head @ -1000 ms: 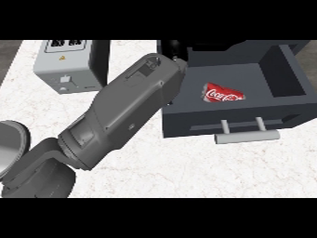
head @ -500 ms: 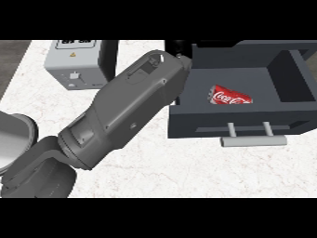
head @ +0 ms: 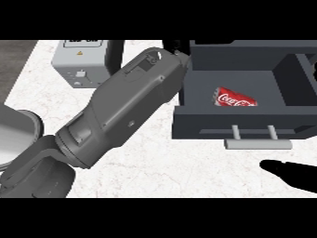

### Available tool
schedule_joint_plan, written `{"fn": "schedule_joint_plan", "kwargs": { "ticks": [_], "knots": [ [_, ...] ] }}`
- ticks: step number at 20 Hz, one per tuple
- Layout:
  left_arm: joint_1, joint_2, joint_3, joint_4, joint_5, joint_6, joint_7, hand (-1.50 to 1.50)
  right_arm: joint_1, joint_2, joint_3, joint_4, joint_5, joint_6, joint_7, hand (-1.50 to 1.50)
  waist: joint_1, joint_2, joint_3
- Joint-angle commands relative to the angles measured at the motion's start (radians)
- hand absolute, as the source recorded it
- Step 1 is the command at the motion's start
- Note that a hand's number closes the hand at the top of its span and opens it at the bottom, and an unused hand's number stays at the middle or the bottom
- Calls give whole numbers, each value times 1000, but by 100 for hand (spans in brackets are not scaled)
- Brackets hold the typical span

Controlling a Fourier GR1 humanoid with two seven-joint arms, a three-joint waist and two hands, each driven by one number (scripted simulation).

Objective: Pick up the can, place it into the drawer and close the drawer

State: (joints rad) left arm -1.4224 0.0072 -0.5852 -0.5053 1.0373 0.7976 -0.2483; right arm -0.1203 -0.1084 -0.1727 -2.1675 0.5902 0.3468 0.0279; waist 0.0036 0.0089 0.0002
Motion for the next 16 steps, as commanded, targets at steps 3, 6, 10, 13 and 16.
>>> {"fn": "schedule_joint_plan", "kwargs": {
  "ticks": [3,6,10,13,16],
  "knots": [
    [-25,24,0,-24,-34,30,77,-150,-122,-23,102,266,223,-135,-103,-150,18,-4,1],
    [17,84,3,-59,-40,-17,97,-150,-214,-6,197,352,336,-162,-56,-150,34,-5,-1],
    [35,108,-18,-123,-68,15,141,-150,-289,-47,187,567,399,-221,-126,-150,41,-7,0],
    [79,126,-16,-148,-91,22,121,-150,-364,-51,233,654,494,-242,-96,-150,36,-6,-1],
    [138,165,-16,-205,-106,24,128,-150,-379,-46,221,803,551,-356,-125,-150,38,-7,0]
  ]
}}
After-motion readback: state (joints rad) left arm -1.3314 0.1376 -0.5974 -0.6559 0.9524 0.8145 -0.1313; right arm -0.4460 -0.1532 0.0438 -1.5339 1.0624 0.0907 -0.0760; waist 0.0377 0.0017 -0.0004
